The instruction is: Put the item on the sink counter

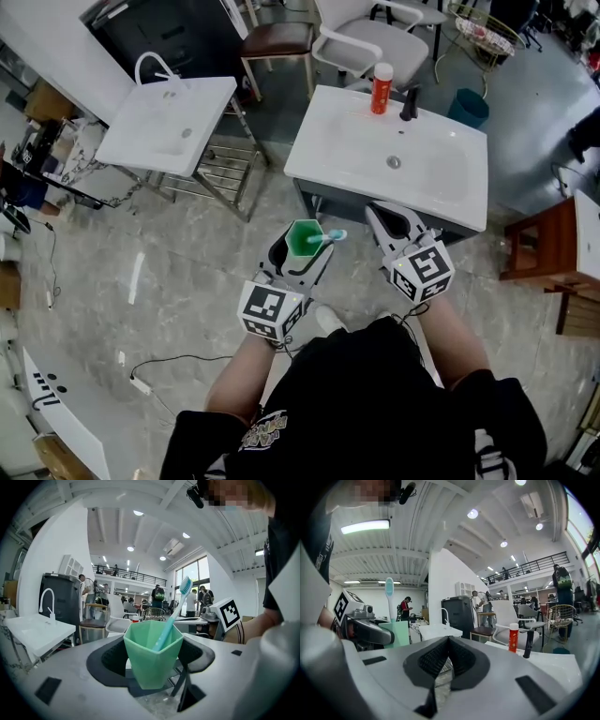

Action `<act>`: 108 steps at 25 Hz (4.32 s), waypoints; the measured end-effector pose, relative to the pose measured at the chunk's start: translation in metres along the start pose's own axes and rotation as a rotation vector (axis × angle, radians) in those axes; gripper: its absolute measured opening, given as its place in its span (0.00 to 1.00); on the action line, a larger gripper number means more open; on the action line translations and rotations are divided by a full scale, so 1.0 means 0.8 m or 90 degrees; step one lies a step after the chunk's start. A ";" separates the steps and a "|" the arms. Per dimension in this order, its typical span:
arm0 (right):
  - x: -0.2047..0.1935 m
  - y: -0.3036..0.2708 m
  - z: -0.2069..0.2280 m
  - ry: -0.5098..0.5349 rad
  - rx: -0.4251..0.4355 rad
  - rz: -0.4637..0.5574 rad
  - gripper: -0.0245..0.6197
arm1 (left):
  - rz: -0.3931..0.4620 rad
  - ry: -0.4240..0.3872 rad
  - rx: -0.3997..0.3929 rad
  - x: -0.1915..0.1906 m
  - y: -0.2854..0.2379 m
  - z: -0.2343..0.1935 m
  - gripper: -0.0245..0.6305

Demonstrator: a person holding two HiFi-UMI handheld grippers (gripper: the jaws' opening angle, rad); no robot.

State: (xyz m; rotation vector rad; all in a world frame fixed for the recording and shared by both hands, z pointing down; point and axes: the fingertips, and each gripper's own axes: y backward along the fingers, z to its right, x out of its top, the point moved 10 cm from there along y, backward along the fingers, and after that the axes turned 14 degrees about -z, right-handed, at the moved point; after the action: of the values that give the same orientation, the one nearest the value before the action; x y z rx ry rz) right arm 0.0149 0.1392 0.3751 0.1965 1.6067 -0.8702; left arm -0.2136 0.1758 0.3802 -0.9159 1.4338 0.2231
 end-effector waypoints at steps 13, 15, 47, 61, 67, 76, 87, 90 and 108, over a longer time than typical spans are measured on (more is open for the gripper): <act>0.012 -0.028 0.018 -0.003 -0.017 -0.009 0.12 | -0.001 0.014 -0.009 0.001 -0.020 -0.031 0.50; 0.014 -0.033 0.026 -0.003 -0.016 -0.009 0.12 | -0.001 0.014 -0.009 0.005 -0.027 -0.033 0.50; 0.044 -0.100 0.232 0.007 0.042 0.004 0.12 | -0.003 0.020 0.043 0.109 -0.228 -0.061 0.50; 0.034 -0.121 0.287 -0.019 0.040 -0.005 0.12 | -0.018 0.014 0.049 0.132 -0.296 -0.084 0.50; 0.036 -0.148 0.303 -0.033 0.021 -0.013 0.12 | -0.024 0.002 0.037 0.138 -0.330 -0.121 0.50; 0.032 -0.191 0.327 -0.069 -0.017 -0.038 0.12 | -0.031 -0.023 0.004 0.152 -0.383 -0.175 0.50; 0.036 -0.260 0.331 -0.102 -0.042 -0.076 0.12 | -0.044 -0.036 -0.039 0.147 -0.440 -0.257 0.50; 0.034 -0.275 0.330 -0.110 -0.048 -0.087 0.12 | -0.046 -0.037 -0.044 0.141 -0.459 -0.282 0.50; 0.010 -0.320 0.342 -0.164 -0.102 -0.154 0.12 | -0.093 -0.072 -0.087 0.096 -0.581 -0.366 0.50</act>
State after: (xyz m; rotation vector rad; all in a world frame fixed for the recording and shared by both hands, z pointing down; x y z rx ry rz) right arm 0.0792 -0.2144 0.4808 -0.2193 1.4658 -0.9057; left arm -0.1210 -0.3486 0.5350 -1.0981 1.2533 0.2624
